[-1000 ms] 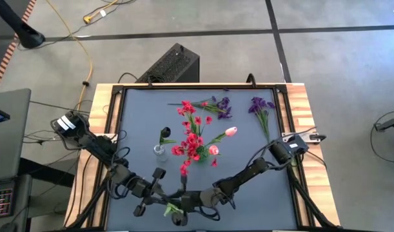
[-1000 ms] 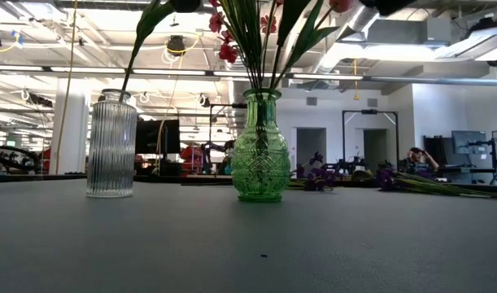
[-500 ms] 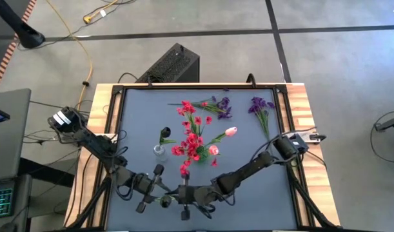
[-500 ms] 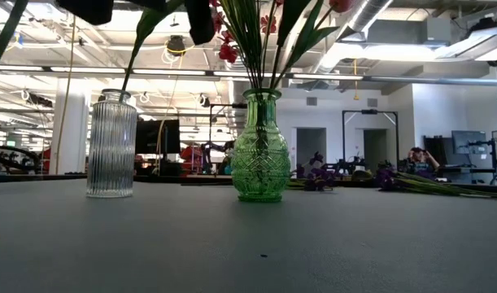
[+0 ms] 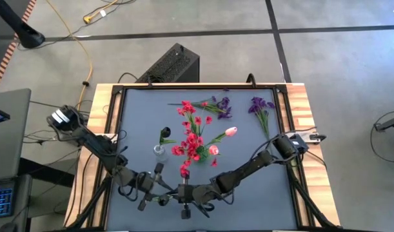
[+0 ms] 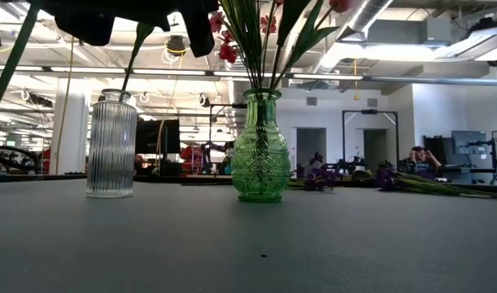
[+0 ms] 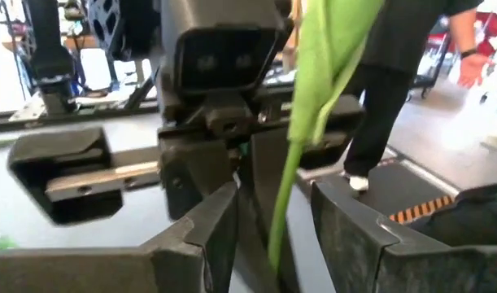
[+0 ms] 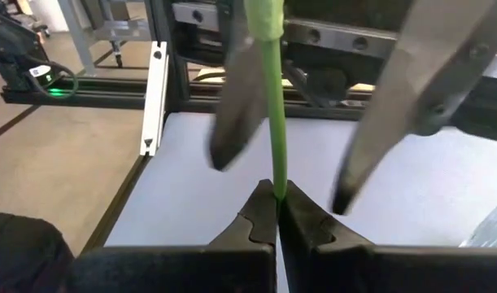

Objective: Sort flowers into vase by color
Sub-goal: Put the black flower into the transparent vase

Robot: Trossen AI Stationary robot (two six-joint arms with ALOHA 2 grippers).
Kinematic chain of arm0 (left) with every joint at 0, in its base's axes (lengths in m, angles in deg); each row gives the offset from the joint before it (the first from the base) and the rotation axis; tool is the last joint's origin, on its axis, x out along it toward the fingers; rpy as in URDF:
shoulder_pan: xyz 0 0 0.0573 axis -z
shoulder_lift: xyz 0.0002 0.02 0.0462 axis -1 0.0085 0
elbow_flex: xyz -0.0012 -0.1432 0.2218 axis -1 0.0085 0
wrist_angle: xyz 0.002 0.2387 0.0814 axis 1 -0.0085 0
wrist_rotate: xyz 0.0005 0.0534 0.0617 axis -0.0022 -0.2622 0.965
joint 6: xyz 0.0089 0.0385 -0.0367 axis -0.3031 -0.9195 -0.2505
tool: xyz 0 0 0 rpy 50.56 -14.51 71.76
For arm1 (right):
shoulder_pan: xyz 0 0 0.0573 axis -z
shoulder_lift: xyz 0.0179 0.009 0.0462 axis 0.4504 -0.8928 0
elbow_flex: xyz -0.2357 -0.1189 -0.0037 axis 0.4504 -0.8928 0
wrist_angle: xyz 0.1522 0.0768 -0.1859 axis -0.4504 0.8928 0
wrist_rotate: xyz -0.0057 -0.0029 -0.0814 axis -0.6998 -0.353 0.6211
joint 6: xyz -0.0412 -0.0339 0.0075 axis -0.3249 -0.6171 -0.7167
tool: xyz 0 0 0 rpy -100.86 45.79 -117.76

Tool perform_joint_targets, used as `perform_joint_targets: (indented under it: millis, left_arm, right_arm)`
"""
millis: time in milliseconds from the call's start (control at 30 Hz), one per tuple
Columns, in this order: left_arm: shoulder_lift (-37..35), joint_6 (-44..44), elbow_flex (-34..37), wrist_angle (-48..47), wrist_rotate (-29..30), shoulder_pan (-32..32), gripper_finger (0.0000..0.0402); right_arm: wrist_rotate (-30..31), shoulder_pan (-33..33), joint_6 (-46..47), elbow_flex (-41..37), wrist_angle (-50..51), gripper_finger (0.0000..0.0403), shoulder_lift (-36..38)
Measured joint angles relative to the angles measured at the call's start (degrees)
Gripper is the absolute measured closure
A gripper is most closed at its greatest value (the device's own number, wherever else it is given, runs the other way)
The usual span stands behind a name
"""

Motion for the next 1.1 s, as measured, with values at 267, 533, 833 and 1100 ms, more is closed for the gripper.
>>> perform_joint_targets:
  millis: [267, 533, 833, 1100]
  left_arm:
    - [-2.49, -0.48, 0.0, -2.44, 1.17, 0.0, 0.0293]
    - [-2.5, -0.6, 0.0, -2.42, 1.01, -0.38, 0.0395]
    - [-2.5, -0.69, 0.0, -2.44, 1.08, -0.42, 0.0401]
    - [-2.66, -0.93, 0.0, -2.43, 1.26, 0.51, 0.0401]
  right_arm:
    - [-0.23, 0.0, 0.02, 0.0, 0.24, 0.0371, 0.0]
    - [-0.19, 0.09, 0.11, 0.0, 0.24, 0.0353, 0.0]
    - [-0.17, -0.28, -0.2, 0.0, 1.94, 0.0321, 0.29]
    - [1.36, -0.28, 0.18, 0.0, 10.8, 0.0234, 4.14]
